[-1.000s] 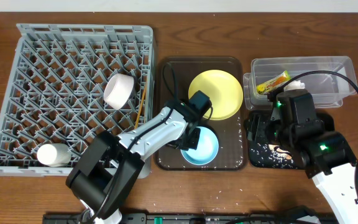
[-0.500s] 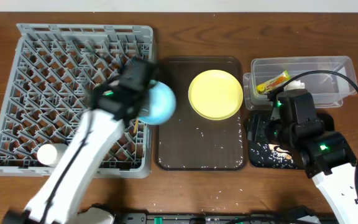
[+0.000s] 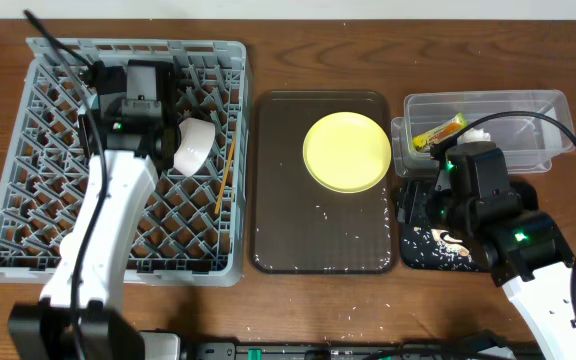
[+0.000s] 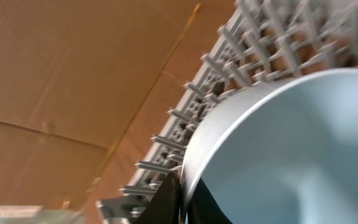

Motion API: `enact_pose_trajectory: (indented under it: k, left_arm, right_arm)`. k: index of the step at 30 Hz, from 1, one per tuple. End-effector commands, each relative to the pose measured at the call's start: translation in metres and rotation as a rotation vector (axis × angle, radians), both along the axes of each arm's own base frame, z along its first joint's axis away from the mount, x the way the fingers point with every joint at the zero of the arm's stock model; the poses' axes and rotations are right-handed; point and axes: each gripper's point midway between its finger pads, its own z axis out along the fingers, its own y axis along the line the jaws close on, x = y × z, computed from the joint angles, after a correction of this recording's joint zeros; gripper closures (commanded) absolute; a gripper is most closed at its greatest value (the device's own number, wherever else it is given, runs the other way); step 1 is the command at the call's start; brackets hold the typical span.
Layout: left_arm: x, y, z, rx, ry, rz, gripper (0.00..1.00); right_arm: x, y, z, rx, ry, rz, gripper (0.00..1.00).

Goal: Sort waste into correct bins and load items into the dishwasher
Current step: 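Lower the blue bowl into the rack beside the pink bowl, release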

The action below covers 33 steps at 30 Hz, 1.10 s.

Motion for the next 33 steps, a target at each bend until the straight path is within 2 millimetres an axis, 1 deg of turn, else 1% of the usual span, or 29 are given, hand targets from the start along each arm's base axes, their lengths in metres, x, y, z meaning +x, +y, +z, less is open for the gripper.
enact_pose_trajectory:
  k: [1,4,8,12,17,19,24,26,27,28,30,33]
  left_arm:
    - [0.001,0.019,-0.01,0.134,0.101,0.065,0.93]
    - [0.006,0.018,-0.028,0.137,0.151,0.062,0.93]
    - [0.014,0.008,-0.047,0.141,0.196,0.036,0.92]
    - [0.019,-0.007,-0.054,0.14,0.196,0.006,0.92]
    - [0.021,-0.017,-0.062,0.141,0.213,-0.022,0.92]
    - [0.022,-0.024,-0.066,0.121,0.223,-0.046,0.91]
    - [0.022,-0.034,-0.067,0.128,0.244,-0.075,0.84]
    - [0.021,-0.034,-0.067,0.133,0.25,-0.075,0.86]
    - [0.02,-0.033,-0.066,0.141,0.252,-0.072,0.91]
    - [0.019,-0.031,-0.063,0.159,0.251,-0.061,0.92]
    - [0.017,-0.024,-0.055,0.207,0.244,-0.031,0.92]
    - [0.013,-0.013,-0.05,0.236,0.243,0.003,0.92]
  right_arm:
    - [0.002,-0.003,0.001,-0.004,-0.003,-0.016,0.35]
    - [0.002,-0.003,0.001,-0.005,-0.005,-0.017,0.34]
    - [0.003,-0.007,0.001,-0.025,-0.007,-0.031,0.34]
    - [0.003,-0.009,0.001,-0.031,-0.011,-0.036,0.34]
    - [0.003,-0.009,0.0,-0.032,-0.007,-0.036,0.35]
    - [0.003,-0.009,0.0,-0.032,-0.007,-0.036,0.35]
    - [0.002,-0.009,-0.001,-0.034,-0.002,-0.036,0.35]
    - [0.001,-0.009,-0.001,-0.035,0.003,-0.036,0.35]
    - [0.0,-0.01,-0.002,-0.036,0.005,-0.036,0.35]
    - [0.0,-0.009,-0.002,-0.036,0.006,-0.035,0.35]
    - [0.0,-0.009,-0.002,-0.036,0.006,-0.035,0.35]
    - [-0.001,-0.01,-0.002,-0.037,0.009,-0.035,0.35]
